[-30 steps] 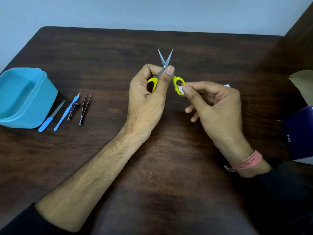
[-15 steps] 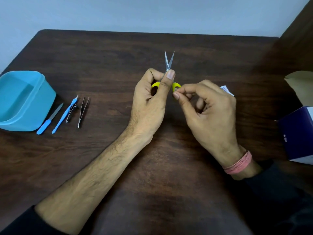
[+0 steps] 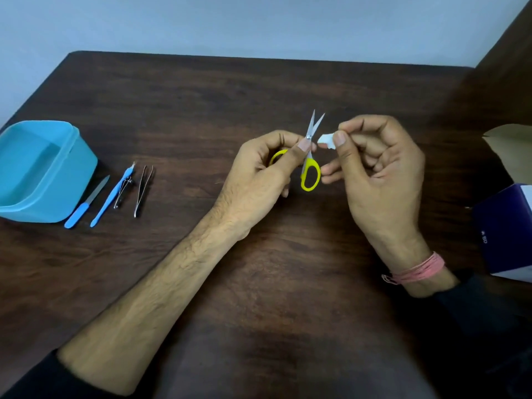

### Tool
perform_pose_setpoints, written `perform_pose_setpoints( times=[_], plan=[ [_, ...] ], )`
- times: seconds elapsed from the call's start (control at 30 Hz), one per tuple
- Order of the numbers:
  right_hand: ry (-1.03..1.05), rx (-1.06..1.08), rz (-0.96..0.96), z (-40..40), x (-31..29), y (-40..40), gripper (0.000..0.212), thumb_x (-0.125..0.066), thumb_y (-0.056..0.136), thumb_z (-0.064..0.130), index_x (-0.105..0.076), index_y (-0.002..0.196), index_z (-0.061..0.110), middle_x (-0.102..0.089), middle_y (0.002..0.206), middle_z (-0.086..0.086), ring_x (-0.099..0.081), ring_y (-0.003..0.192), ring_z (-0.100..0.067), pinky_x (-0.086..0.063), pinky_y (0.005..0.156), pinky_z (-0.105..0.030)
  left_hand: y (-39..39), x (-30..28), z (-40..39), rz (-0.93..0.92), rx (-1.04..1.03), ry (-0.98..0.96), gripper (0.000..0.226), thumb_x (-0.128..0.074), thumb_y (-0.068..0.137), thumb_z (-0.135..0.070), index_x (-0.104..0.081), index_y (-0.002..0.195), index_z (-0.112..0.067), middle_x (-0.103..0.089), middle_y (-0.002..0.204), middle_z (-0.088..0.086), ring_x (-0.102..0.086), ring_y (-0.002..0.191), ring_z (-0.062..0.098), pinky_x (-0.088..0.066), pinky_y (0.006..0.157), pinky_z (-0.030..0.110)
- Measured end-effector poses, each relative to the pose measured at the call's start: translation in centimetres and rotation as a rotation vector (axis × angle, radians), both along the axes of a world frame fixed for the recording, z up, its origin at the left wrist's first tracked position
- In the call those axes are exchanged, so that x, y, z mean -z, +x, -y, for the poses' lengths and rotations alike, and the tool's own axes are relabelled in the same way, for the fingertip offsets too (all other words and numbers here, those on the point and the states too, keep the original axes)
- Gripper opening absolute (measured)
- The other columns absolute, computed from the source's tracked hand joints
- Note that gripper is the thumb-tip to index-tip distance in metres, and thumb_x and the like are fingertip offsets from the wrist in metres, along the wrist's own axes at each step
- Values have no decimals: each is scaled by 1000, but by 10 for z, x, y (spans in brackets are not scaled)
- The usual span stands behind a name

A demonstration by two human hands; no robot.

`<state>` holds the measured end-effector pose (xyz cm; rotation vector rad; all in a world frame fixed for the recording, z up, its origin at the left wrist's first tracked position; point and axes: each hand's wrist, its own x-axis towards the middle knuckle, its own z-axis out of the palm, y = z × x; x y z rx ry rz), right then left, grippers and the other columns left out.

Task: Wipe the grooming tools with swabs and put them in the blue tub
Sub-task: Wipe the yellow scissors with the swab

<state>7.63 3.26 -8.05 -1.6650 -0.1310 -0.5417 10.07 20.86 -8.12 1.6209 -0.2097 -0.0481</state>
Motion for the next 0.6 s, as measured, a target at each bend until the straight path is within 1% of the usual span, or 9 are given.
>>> perform_pose_setpoints(
  times=[0.1,0.13,0.23,0.27,0.33,0.37,0.43,0.5,0.6],
  plan=[
    [50,11,-13,5,0,3,13,-73,107,7,-69,119,5,-84,103,-9,-83,76,-24,-68,69,-35,1,2,-2,6,9,-3,16,-73,108,-23,-84,106,-12,-72,89,23,-51,63,17,-50,52,28],
    [64,4,-25,6,0,3,15,-75,105,5,-70,120,4,-84,103,-7,-84,79,-24,-68,71,-34,2,3,-3,6,13,0,14,-75,107,-23,-84,105,-13,-72,89,23,-51,63,19,-49,52,29],
    [69,-13,-44,7,1,3,19,-79,101,1,-75,119,4,-84,102,-4,-85,86,-23,-69,79,-34,4,5,-4,8,20,31,12,-78,104,-26,-83,101,-15,-74,85,15,-49,64,23,-44,55,29],
    [53,-10,-38,7,1,2,18,-80,100,1,-77,117,3,-85,102,-4,-85,87,-22,-70,81,-37,4,5,-5,12,24,44,12,-79,103,-26,-83,99,-16,-71,82,15,-48,63,18,-42,57,28],
    [-18,21,-1,7,1,0,15,-83,99,5,-82,114,6,-86,102,-2,-84,88,-18,-70,82,-41,3,4,-5,23,38,71,12,-79,104,-25,-81,94,-19,-62,73,2,-43,59,6,-38,56,24],
    [-74,46,29,7,0,-1,14,-84,99,9,-84,113,9,-85,103,-1,-84,88,-15,-69,81,-39,3,3,-5,23,49,85,14,-78,104,-24,-80,92,-20,-57,69,-5,-40,57,3,-36,56,22],
    [-206,114,102,8,-1,-2,13,-86,99,16,-86,112,15,-81,103,1,-79,82,-9,-64,73,-30,2,1,-5,20,63,114,17,-77,105,-24,-78,89,-21,-49,63,-15,-37,54,2,-35,55,22],
    [-294,180,151,10,-2,-2,13,-86,99,19,-87,112,17,-75,99,-1,-70,75,-11,-54,64,-24,1,-1,-6,19,65,148,18,-76,106,-25,-78,89,-21,-45,60,-17,-36,52,2,-34,56,25],
    [-388,188,195,12,-3,-3,14,-85,100,16,-87,114,16,-72,97,-3,-68,74,-13,-50,62,-21,1,-4,-10,45,105,231,19,-75,107,-26,-77,91,-16,-44,58,-16,-37,52,3,-34,55,24]
  ],
)
